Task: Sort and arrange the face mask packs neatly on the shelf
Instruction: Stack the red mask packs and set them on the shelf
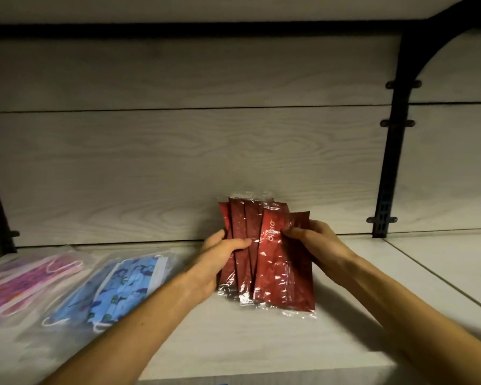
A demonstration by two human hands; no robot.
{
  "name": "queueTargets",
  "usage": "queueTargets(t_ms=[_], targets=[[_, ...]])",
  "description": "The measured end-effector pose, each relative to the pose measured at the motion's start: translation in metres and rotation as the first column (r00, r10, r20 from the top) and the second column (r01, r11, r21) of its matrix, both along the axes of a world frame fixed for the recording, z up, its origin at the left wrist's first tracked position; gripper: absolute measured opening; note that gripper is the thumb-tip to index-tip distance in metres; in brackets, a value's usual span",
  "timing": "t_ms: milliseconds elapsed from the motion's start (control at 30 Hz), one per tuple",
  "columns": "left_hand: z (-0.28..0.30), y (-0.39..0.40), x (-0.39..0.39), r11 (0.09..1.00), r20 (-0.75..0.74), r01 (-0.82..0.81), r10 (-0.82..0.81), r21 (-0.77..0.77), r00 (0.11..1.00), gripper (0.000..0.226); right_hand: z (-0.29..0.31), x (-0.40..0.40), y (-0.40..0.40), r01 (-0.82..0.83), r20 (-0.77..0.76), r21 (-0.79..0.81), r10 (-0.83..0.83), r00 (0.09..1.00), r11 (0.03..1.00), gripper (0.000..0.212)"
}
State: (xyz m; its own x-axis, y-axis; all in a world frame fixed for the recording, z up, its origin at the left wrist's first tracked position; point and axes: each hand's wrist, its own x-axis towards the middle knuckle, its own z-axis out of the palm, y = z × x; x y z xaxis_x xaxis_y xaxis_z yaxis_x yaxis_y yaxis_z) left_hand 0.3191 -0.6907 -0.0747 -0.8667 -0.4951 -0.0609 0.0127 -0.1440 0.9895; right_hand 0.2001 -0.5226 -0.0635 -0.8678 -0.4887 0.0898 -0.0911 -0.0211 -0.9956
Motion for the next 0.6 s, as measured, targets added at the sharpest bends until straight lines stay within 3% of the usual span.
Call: queueTargets(t_ms=[133, 400, 500, 600], targets=[[0.003, -0.001, 0.006, 0.999, 0.024, 0.006, -0.008, 0.047, 1.0, 0.063, 0.002, -0.006, 0.009, 0.162, 0.023, -0.042, -0.162, 0.987, 0.986, 0.015], [0.004, 0.001, 0.009, 0.998, 0.085, -0.026, 0.021, 0.051, 0.996, 0.042, 0.014, -0.013, 0.027, 0.274, 0.157, -0.204, -0.245, 0.957, 0.94, 0.016], [0.004, 0.001, 0.01, 0.998, 0.102, -0.002, -0.004, 0.064, 0.995, 0.045, 0.016, -0.019, 0.037, 0.374, 0.223, -0.274, -0.32, 0.921, 0.886, 0.008], [0.005, 0.002, 0.011, 0.997, 0.098, -0.008, 0.001, 0.073, 0.995, 0.044, 0.015, -0.025, 0.045, 0.366, 0.351, -0.402, -0.228, 0.908, 0.84, 0.005]])
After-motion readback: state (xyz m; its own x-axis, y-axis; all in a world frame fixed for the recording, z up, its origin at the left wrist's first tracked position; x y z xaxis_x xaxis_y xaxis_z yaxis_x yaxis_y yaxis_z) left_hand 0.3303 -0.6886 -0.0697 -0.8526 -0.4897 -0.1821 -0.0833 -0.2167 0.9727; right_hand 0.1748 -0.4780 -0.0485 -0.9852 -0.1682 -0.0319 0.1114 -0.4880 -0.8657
